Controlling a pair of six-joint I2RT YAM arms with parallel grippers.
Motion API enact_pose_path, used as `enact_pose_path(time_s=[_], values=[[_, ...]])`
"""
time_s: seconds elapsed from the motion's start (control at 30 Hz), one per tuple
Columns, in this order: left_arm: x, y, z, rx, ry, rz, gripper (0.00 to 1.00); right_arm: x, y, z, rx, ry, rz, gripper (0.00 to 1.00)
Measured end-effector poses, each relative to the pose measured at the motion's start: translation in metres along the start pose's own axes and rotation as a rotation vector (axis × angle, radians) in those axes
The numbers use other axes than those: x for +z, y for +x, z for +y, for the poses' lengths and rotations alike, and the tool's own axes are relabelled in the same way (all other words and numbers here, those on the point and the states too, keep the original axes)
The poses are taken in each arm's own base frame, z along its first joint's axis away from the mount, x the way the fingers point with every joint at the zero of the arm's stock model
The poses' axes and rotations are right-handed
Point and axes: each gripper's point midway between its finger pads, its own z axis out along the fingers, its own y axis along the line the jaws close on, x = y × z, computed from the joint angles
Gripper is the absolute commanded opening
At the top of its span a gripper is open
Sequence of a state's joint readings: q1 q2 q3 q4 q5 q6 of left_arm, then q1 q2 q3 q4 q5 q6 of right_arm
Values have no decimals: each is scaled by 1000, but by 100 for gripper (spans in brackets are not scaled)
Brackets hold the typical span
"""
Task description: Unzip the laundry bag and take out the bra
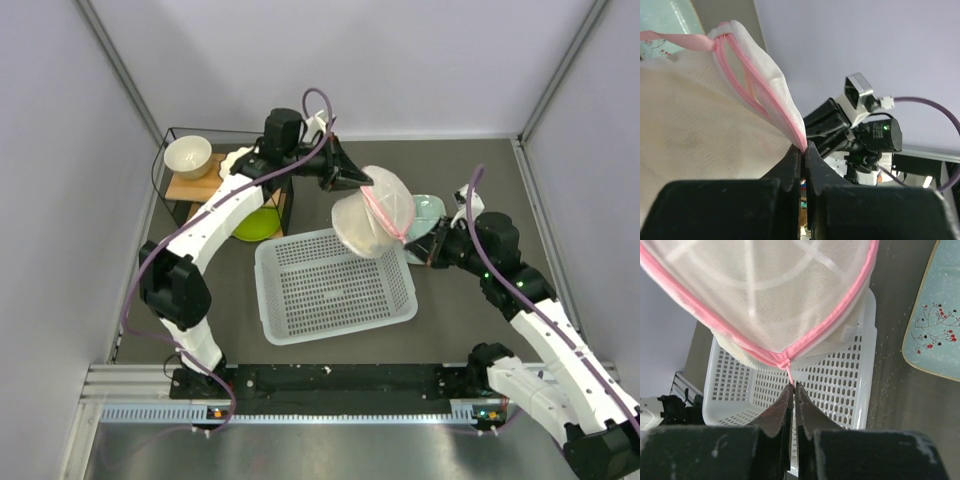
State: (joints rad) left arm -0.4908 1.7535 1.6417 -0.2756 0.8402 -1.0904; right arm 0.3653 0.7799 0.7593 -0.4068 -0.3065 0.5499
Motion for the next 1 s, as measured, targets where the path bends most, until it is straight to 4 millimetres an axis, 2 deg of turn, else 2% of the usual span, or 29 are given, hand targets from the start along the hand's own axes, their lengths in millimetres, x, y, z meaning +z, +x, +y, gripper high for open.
enact_pose_path(time_s=[0.13,0.33,0.5,0.6,0.63,0.67,0.7,0.73,0.83,1.0], values=[[-10,4,-29,94,38,31,0,1,-8,4,-10,-17,-31,0],[-11,-5,-49,200,72,32,0,-1,1,0,5,-4,4,0],[13,-17,-39,246,44,57,0,-6,-1,6,16,-21,-10,0],[26,-10,-21,226,-2,88,0,-12,-5,10,16,-32,-38,0],[28,-8,-19,222,-12,94,0,-14,-7,11,17,-33,-48,8],[29,-5,-16,219,-20,103,0,-15,-8,11,17,-31,-56,30],[30,-3,-16,225,-21,107,0,-16,-9,10,19,-29,-60,38],[31,-2,-17,232,-18,110,0,-16,-10,9,17,-24,-64,52],[31,-1,-19,250,-14,111,0,-14,-9,4,14,-7,-55,60],[30,0,-18,251,-16,116,0,-3,-7,-8,10,12,-17,63]])
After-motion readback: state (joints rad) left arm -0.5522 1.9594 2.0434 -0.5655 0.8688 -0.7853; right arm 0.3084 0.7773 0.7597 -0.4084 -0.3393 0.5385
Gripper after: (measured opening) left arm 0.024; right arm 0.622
